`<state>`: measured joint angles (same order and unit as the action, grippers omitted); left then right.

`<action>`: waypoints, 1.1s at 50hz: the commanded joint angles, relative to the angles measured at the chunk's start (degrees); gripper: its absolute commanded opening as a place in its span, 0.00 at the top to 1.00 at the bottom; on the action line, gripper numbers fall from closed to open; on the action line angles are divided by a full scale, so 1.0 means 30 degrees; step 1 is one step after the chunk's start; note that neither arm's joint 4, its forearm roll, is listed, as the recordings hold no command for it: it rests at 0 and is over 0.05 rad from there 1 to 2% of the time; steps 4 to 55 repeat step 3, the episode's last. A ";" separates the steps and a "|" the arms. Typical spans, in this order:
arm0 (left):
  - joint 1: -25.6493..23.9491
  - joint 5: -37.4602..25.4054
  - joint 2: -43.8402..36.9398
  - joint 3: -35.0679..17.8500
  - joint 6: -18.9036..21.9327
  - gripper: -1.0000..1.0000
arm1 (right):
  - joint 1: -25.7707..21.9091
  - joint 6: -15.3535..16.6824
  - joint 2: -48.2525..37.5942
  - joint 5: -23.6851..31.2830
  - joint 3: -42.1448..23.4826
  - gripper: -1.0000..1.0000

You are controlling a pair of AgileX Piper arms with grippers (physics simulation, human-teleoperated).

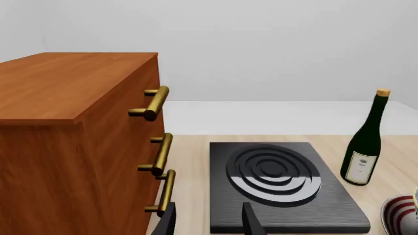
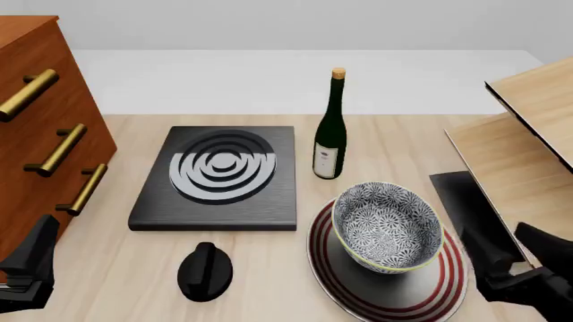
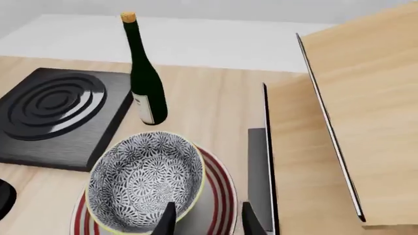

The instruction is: Pick up the akita bowl and put it on the plate.

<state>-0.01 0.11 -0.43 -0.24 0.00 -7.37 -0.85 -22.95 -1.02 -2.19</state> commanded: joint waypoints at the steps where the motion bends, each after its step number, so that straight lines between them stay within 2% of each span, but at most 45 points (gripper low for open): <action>1: 0.0000 0.0000 0.0002 0.0000 0.0006 0.00 | 0.1472 -0.0100 0.6086 0.3777 0.0727 0.00; 3: 0.0001 0.0000 0.0003 0.0000 -0.0003 0.00 | 0.1905 -0.0337 0.7481 0.4943 0.0729 0.00; 55: 0.0001 0.0000 0.0003 0.0000 -0.0003 0.00 | 0.1905 -0.0337 0.7481 0.4943 0.0729 0.00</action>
